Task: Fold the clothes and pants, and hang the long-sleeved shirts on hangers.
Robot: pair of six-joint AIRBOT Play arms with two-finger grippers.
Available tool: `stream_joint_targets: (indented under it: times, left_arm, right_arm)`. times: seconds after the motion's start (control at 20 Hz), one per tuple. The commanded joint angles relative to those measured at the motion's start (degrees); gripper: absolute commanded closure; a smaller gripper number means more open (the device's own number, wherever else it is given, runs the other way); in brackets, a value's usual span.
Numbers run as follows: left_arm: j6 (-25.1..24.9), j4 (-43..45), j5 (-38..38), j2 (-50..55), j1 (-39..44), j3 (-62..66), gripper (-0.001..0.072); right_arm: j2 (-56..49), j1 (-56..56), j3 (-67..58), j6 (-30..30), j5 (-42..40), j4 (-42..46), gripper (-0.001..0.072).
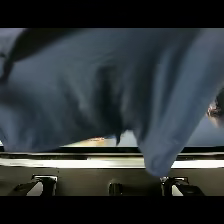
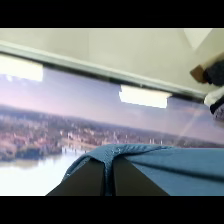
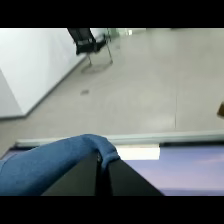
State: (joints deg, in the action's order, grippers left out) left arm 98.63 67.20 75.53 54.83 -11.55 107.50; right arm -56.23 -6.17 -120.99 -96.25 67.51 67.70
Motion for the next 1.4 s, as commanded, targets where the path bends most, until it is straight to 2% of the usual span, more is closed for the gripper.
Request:
stream_joint_targets:
  times: [0.0, 0.2, 0.45, 0.65, 0.7, 0.75, 0.8, 0.85, 0.9, 0.95, 1.0, 1.25, 1.35]
  left_arm:
    - [0.44, 0.42, -0.07, 5.51, 2.62, -6.10, 0.0692]
    - [0.44, 6.27, -4.92, 18.97, 6.51, -12.76, 0.0691]
    - [0.92, 9.86, -12.72, 39.47, 9.73, -13.18, 0.0692]
    - [5.16, 9.77, -17.18, 47.87, 9.86, -13.18, 0.0691]
    - [5.16, 9.77, -17.44, 48.83, 9.86, -13.16, 0.0690]
    - [5.16, 9.75, -17.40, 49.48, 9.86, -13.16, 0.0683]
    - [5.16, 9.75, -17.14, 49.79, 9.84, -13.18, 0.0596]
    - [5.16, 9.75, -16.79, 49.77, 9.77, -13.16, 0.0413]
    - [5.14, 9.75, -15.63, 49.64, 9.60, -12.83, 0.0192]
    - [5.14, 9.75, -13.25, 49.42, 9.03, -11.89, 0.0026]
    - [4.87, 9.77, -10.51, 48.98, 8.17, -10.73, 0.0012]
    - [-1.22, 10.05, -0.02, 38.27, -0.66, -11.28, 0.0011]
    - [-2.21, 10.08, 0.11, 30.67, -5.84, -18.53, 0.0012]
  right_arm:
    - [-11.98, -0.04, 2.54, -0.24, -0.98, -0.83, 0.0681]
    - [-31.91, 0.59, 5.07, 2.64, -5.70, -10.40, 0.0680]
    - [-53.99, 7.45, 5.07, 2.56, -10.95, -9.99, 0.0680]
    - [-63.25, 10.86, 5.07, 1.88, -11.61, -10.08, 0.0674]
    - [-64.06, 11.21, 5.07, 1.64, -11.43, -10.25, 0.0640]
    - [-64.39, 11.37, 5.07, 0.70, -11.06, -10.23, 0.0559]
    - [-64.39, 11.37, 5.07, 0.22, -10.75, -10.25, 0.0509]
    - [-64.11, 11.37, 5.07, 0.20, -10.03, -10.32, 0.0476]
    - [-63.54, 11.08, 5.07, 0.31, -8.57, -10.27, 0.0398]
    - [-62.55, 10.64, 5.07, 0.52, -6.38, -10.08, 0.0286]
    - [-60.98, 10.12, 5.07, 2.14, -3.15, -10.05, 0.0216]
    - [-49.13, 1.42, 5.46, 19.02, 19.85, -8.00, 0.0229]
    - [-43.32, -4.90, 11.50, 19.15, 22.29, -10.75, 0.0230]
